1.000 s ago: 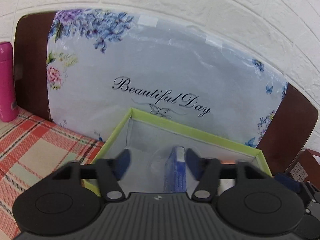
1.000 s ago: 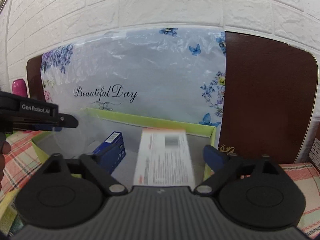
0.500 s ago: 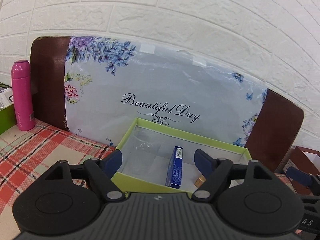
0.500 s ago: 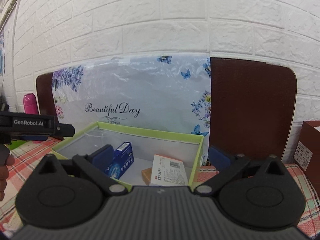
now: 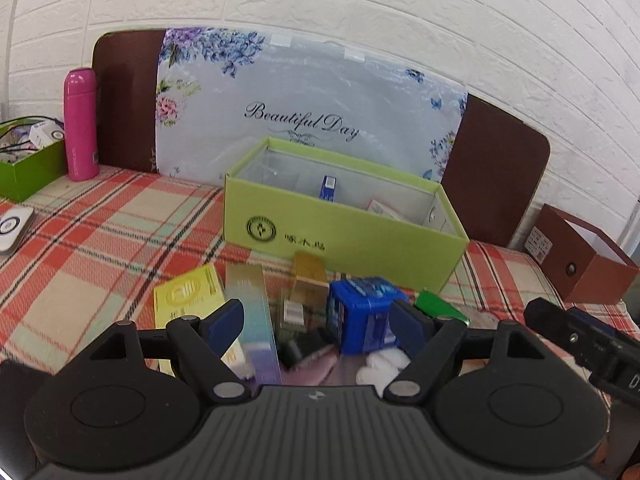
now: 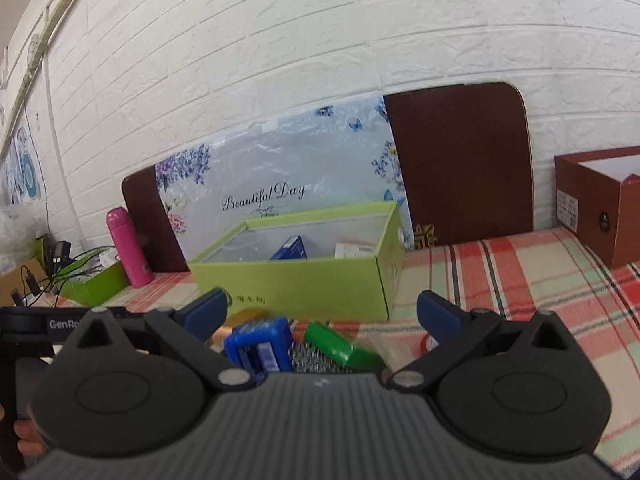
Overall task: Organize objects
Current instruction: 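Withdraw both tools back toward the pile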
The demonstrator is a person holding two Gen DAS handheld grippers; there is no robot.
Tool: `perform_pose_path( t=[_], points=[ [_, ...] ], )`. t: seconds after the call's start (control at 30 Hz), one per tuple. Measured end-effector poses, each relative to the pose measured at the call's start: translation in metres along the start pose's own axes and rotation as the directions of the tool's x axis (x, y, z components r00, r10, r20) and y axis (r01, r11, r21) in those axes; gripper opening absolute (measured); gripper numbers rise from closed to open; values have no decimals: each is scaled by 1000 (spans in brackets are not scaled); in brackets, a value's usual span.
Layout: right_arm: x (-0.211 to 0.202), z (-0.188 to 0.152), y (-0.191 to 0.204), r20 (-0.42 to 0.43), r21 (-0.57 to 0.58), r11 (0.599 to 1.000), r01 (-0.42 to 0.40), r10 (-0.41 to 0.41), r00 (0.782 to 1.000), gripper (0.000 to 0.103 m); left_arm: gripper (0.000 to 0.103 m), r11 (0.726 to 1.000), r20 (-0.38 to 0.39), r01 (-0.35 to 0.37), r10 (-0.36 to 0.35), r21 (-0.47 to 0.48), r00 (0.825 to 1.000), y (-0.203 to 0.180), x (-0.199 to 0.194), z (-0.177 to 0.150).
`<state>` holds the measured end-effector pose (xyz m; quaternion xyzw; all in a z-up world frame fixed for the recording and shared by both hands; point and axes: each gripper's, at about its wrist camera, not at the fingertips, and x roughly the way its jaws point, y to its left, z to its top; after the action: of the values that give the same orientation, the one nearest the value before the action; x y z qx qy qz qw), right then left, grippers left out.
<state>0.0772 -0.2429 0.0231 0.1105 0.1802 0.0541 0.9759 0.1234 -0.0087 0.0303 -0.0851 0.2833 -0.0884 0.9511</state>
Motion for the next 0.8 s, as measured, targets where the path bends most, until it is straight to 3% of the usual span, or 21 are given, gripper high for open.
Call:
perform_pose_path(
  t=[0.23,0.57,0.8],
  points=[
    [-19,-47,2,-92,36,999,24,-21,996,103,83,1000,-40,-22,22,-11,999,0,-13,-34],
    [-21,-78,12,-178,67,997,25,-12,984,103,83,996,-50,-48,45,-75,998,29,-25,-66],
    [-16,-85,21,-243,43,989,138,-124,962,103,83,995,-27,-44,42,-94,999,38,-23,-63]
  ],
)
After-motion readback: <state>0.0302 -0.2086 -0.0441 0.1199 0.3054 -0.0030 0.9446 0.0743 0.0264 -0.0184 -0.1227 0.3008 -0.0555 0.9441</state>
